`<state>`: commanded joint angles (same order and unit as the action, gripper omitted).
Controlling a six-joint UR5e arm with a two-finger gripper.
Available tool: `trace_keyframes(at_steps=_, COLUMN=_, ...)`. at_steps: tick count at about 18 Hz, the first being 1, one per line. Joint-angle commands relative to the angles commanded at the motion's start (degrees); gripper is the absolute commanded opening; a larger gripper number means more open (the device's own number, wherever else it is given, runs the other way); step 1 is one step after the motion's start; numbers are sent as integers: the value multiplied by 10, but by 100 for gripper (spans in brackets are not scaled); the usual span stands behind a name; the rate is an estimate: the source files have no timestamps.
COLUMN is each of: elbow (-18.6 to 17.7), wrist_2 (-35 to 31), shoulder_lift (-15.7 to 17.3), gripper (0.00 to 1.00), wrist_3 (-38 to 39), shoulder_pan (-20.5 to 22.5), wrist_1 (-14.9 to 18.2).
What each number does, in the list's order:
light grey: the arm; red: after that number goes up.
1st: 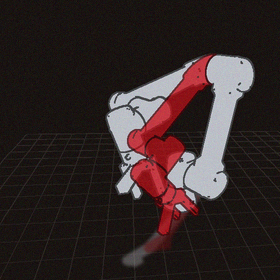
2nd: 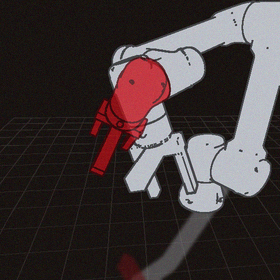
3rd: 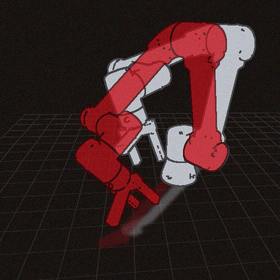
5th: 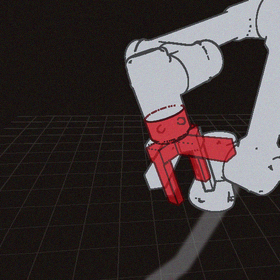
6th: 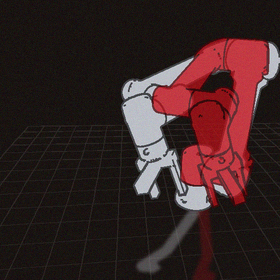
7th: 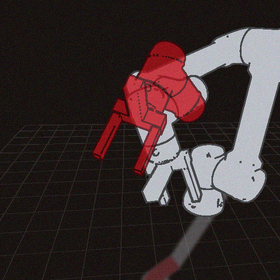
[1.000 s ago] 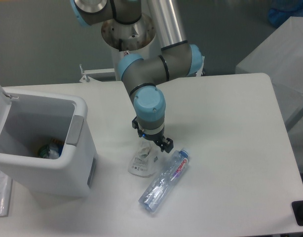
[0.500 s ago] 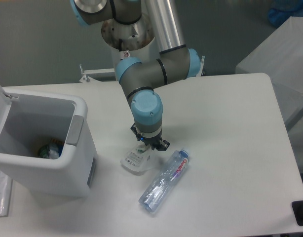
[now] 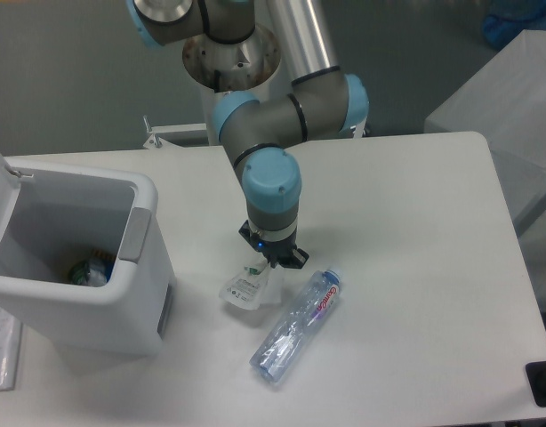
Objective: Place the trash in the trash can
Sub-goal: 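Lower the gripper onto the white tissue and close on it, then lift the tissue and carry it over the white trash bin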
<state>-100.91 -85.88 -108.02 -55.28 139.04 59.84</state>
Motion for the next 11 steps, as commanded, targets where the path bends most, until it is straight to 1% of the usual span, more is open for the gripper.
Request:
trace_keyframes(at_steps=4, elbow=57, wrist_2=69, shoulder_lift=18, gripper=0, wrist_3=1, shoulder_pan=25, wrist_1=51)
trace_keyframes(at_steps=7, elbow=110, wrist_2=115, shoulder_lift=18, gripper=0, wrist_3=5, shoulder_pan=37, wrist_1=82)
trace_keyframes(at_steps=9, elbow=135, wrist_2=142, shoulder_lift=19, gripper=0, wrist_3=25, shoulder_pan=38, wrist_1=84)
trace_keyframes(at_steps=11, elbow=161, wrist_2=182, shoulder_lift=26, gripper=0, wrist_3=54, shoulder_pan=36, wrist_1=84)
